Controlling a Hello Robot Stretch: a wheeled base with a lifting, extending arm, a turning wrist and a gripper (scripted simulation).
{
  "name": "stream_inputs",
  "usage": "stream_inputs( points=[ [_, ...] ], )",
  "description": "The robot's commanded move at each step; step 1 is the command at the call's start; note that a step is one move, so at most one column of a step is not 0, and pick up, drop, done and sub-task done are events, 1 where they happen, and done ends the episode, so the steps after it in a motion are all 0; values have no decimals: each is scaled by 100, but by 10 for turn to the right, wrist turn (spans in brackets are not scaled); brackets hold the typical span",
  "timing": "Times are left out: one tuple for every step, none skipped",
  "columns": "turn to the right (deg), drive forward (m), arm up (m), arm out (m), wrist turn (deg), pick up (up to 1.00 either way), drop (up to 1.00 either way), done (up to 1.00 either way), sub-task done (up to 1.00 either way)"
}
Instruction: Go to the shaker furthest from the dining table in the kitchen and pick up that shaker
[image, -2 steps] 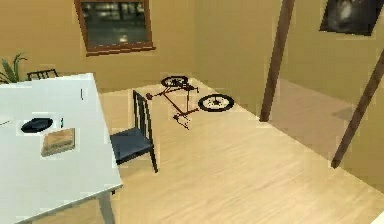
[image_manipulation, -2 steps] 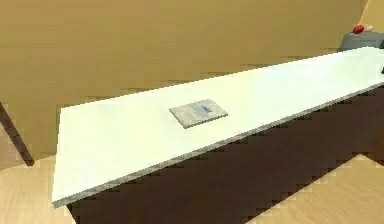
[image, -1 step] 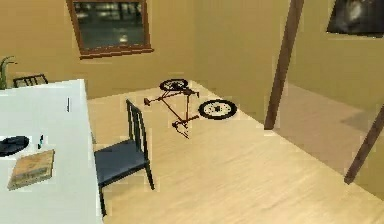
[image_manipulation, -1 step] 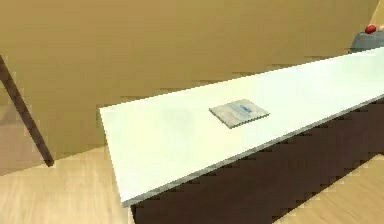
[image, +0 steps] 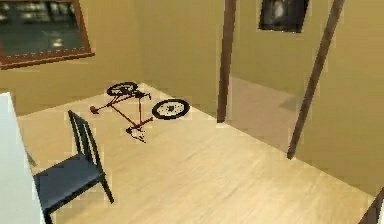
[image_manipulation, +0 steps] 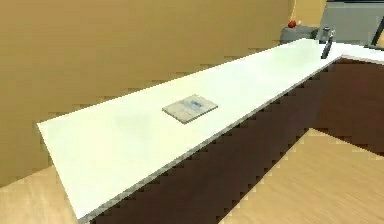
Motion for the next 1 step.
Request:
stream_inputs(
  points=[
    [0,20,0,0,0,0,0,0,0]
  ],
)
